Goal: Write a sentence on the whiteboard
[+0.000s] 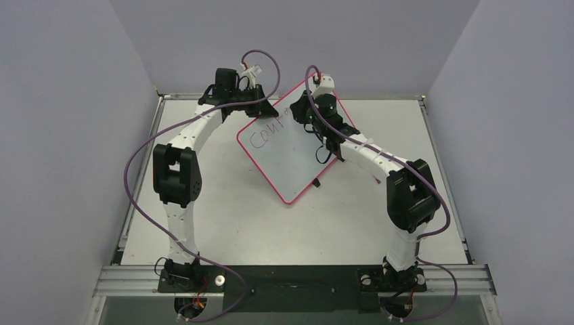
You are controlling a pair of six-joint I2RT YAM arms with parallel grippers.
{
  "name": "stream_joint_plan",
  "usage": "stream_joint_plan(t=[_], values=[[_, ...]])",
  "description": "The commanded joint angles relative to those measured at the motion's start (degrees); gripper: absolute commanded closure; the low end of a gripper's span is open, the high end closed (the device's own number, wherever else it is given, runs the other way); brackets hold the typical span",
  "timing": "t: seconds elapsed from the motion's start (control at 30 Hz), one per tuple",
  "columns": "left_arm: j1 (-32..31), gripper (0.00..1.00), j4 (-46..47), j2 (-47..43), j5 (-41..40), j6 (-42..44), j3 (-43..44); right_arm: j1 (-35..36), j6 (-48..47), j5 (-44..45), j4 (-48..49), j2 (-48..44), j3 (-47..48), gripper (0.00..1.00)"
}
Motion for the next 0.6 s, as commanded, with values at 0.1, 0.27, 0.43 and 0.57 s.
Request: stream_joint_plan(t=[0.1,0.27,0.43,0.57], values=[[-1.6,1.00,0.7,-1.2,-2.5,5.5,0.3,-0.2,0.0,0.4,0.7,-2.0,-4.0,1.00],[-1.6,1.00,0.8,-1.5,-2.8,5.6,0.1,-0.3,-0.4,1.2,0.4,-3.0,-5.1,1.00],[-1.6,1.00,0.8,-1.4,-2.9,5.6,0.1,-0.6,-0.9,3.0,0.1,-4.1,-5.3,1.00],[-1.6,1.00,0.8,-1.3,-2.9,5.6,0.1,-0.7,-1.8,3.5,0.1,-5.6,-5.1,1.00]])
